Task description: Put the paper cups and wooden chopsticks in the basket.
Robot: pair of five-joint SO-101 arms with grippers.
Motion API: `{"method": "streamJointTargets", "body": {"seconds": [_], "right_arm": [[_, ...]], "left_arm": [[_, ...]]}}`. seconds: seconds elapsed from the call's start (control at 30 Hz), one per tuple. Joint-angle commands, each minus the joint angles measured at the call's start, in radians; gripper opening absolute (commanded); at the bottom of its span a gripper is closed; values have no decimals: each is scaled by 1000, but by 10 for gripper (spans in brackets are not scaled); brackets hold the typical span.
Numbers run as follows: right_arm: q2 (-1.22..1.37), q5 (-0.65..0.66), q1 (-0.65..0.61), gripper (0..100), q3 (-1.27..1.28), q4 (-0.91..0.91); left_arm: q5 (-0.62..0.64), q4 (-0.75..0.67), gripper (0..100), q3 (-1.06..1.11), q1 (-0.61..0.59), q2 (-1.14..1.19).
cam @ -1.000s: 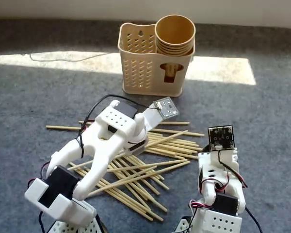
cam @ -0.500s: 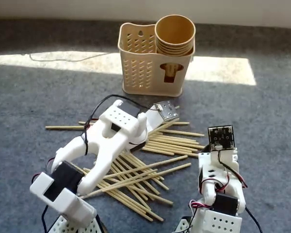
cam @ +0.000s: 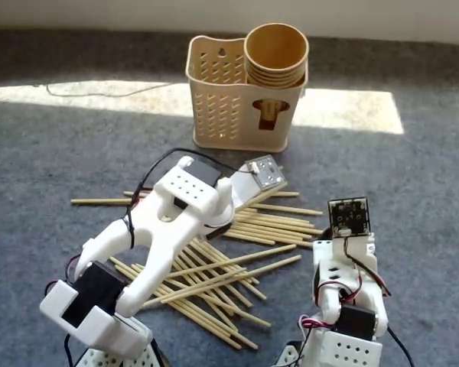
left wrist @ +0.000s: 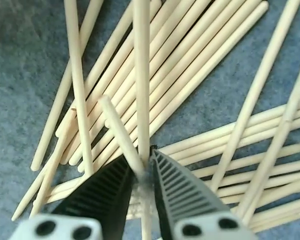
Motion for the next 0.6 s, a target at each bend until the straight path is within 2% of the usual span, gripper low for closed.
{"method": "streamJointTargets", "body": {"seconds": [0.0, 0.17, 0.33, 0.57], "right_arm": [[-8, -9, 8, 6, 102, -27], [-8, -9, 8, 6, 102, -27], [-8, -9, 8, 6, 102, -27], [-8, -9, 8, 6, 102, -27]], "left_arm": [[5, 8, 14, -30, 13, -39], [5, 8, 21, -36, 13, -41], [23, 8, 136, -30, 12, -39], [55, 6, 139, -31, 13, -39]]}}
